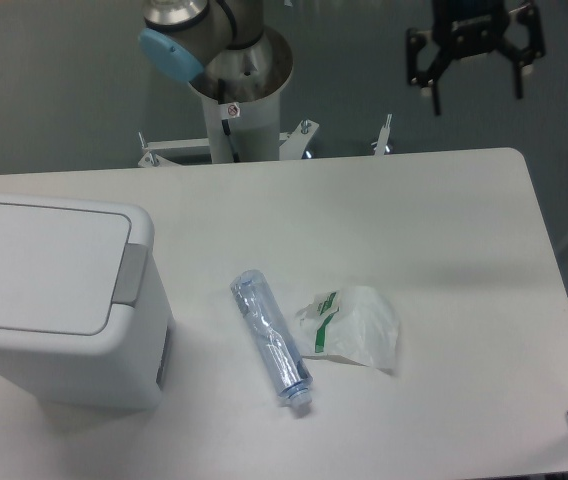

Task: Open the trash can
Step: 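Lower the open gripper onto the white trash bin's lid edge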

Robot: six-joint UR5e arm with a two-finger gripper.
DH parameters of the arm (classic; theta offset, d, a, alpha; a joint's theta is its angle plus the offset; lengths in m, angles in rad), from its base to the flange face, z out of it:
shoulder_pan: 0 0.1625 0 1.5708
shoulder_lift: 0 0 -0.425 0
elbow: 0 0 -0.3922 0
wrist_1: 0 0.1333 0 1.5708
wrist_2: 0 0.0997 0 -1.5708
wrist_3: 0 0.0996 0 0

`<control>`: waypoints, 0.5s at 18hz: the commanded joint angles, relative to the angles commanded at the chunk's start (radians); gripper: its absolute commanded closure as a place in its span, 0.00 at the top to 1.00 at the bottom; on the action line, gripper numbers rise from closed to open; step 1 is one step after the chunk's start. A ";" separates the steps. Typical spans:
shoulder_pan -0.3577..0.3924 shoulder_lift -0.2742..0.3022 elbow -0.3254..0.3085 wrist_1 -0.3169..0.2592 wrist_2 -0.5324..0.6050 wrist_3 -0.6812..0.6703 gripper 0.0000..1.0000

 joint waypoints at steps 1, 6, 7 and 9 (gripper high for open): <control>-0.034 -0.006 0.006 0.000 -0.012 -0.060 1.00; -0.152 -0.032 0.017 0.037 -0.109 -0.327 1.00; -0.172 -0.040 0.018 0.049 -0.127 -0.356 1.00; -0.204 -0.051 0.018 0.078 -0.138 -0.422 1.00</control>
